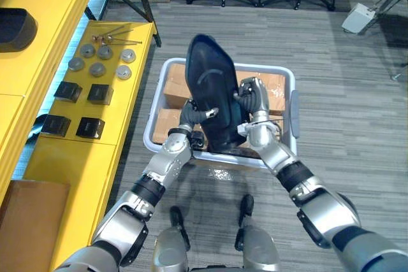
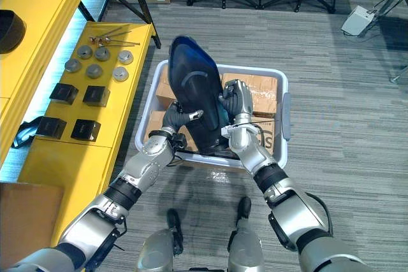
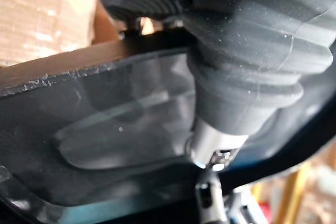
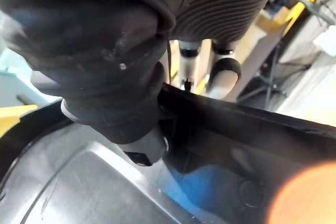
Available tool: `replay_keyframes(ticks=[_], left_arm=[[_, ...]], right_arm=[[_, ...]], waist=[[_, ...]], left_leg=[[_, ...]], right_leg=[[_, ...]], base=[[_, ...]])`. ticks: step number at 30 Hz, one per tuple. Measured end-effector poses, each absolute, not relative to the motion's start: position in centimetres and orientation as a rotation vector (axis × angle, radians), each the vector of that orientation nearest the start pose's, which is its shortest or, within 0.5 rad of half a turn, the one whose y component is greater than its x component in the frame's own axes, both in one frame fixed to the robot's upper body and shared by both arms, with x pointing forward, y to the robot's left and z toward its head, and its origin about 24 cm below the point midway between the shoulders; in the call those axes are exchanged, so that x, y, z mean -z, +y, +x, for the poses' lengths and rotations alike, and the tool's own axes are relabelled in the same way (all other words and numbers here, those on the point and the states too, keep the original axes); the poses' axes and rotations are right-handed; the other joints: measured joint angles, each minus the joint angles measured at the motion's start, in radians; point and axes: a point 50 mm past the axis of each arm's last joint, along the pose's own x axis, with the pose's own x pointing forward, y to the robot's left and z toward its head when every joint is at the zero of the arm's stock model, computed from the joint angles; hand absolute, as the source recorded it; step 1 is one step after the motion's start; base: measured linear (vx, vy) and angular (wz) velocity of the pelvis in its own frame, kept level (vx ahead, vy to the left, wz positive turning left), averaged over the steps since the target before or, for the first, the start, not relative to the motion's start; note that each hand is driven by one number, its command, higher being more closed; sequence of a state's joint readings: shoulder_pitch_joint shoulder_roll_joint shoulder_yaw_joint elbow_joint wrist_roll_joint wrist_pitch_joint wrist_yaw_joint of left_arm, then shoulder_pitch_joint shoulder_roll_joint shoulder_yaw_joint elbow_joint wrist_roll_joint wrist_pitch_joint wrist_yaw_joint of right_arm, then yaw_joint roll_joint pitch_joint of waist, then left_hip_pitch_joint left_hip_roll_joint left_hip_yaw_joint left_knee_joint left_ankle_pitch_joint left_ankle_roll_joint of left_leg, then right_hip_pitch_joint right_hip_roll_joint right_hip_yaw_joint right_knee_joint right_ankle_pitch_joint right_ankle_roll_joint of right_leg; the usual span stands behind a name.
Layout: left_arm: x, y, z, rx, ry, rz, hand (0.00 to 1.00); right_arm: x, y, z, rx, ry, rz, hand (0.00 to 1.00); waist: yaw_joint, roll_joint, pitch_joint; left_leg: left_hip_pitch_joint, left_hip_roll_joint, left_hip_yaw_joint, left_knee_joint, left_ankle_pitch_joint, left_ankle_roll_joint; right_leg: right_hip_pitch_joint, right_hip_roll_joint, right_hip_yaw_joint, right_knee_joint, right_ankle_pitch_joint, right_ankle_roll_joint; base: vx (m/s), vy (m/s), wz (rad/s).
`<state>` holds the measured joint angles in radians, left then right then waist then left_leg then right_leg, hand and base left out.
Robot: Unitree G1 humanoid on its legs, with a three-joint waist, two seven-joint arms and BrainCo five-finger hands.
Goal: Walk over and take plastic housings, then place them on the shelf
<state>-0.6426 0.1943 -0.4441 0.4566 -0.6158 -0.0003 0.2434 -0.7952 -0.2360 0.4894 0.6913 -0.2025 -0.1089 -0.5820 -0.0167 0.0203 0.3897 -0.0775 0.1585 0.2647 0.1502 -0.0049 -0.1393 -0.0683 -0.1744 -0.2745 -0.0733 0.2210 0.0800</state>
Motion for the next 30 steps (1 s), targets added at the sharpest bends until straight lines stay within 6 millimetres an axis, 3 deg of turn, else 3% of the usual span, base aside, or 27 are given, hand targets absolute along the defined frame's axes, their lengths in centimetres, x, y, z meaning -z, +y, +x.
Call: replay_keyframes(ticks=[6,14,22,27,28,30], left_arm=[[-9.9,7.9,35.1,0.224,0.021,-0.215,1.0],[-9.4,7.9,35.1,0.211,0.09,-0.488,1.0],[-9.6,8.0,35.4,0.113,0.05,-0.568,1.0],[-11.9,7.2,37.1,0.079,0.01,-0.541,1.0],[-12.5,7.1,37.4,0.079,-0.005,-0.539,1.0],[-13.7,6.7,37.8,0.087,-0.034,-0.545,1.0]], right_arm=[[-14.0,-8.9,37.2,0.068,-0.494,-0.726,1.0],[-17.4,-6.6,37.2,0.033,-0.697,-0.826,1.0],[-17.4,-6.0,37.0,0.033,-0.745,-0.875,1.0],[-19.2,-6.4,37.6,0.089,-0.789,-0.895,1.0],[-19.7,-6.6,37.8,0.102,-0.796,-0.9,0.0],[-20.9,-6.9,38.1,0.122,-0.819,-0.913,0.0]], waist=[[0.001,0.013,0.001],[0.003,0.034,0.002],[0.007,0.034,0.002],[0.013,0.034,0.004],[0.014,0.034,0.004],[0.019,0.032,0.008]], left_leg=[[-0.014,0.001,-0.008,0.015,-0.005,-0.002],[-0.022,0.001,-0.04,0.028,-0.009,-0.002],[-0.016,0.002,-0.043,0.03,-0.009,-0.002],[-0.09,0.008,-0.046,0.055,-0.008,-0.001],[-0.108,0.01,-0.045,0.062,-0.008,-0.001],[-0.136,0.013,-0.045,0.072,-0.008,0.0]], right_leg=[[-0.006,0.0,-0.001,0.001,-0.001,-0.002],[0.005,0.002,-0.019,0.003,-0.001,-0.001],[0.015,0.002,-0.021,0.005,0.0,-0.001],[-0.066,0.0,-0.014,0.038,-0.003,-0.004],[-0.086,0.0,-0.01,0.048,-0.004,-0.006],[-0.118,0.001,-0.005,0.063,-0.005,-0.007]], base=[[-0.02,0.01,0.01],[0.0,0.007,0.05],[0.0,0.005,0.02],[-0.06,0.019,-0.02],[-0.06,0.014,-0.03],[-0.05,0.011,-0.05]])
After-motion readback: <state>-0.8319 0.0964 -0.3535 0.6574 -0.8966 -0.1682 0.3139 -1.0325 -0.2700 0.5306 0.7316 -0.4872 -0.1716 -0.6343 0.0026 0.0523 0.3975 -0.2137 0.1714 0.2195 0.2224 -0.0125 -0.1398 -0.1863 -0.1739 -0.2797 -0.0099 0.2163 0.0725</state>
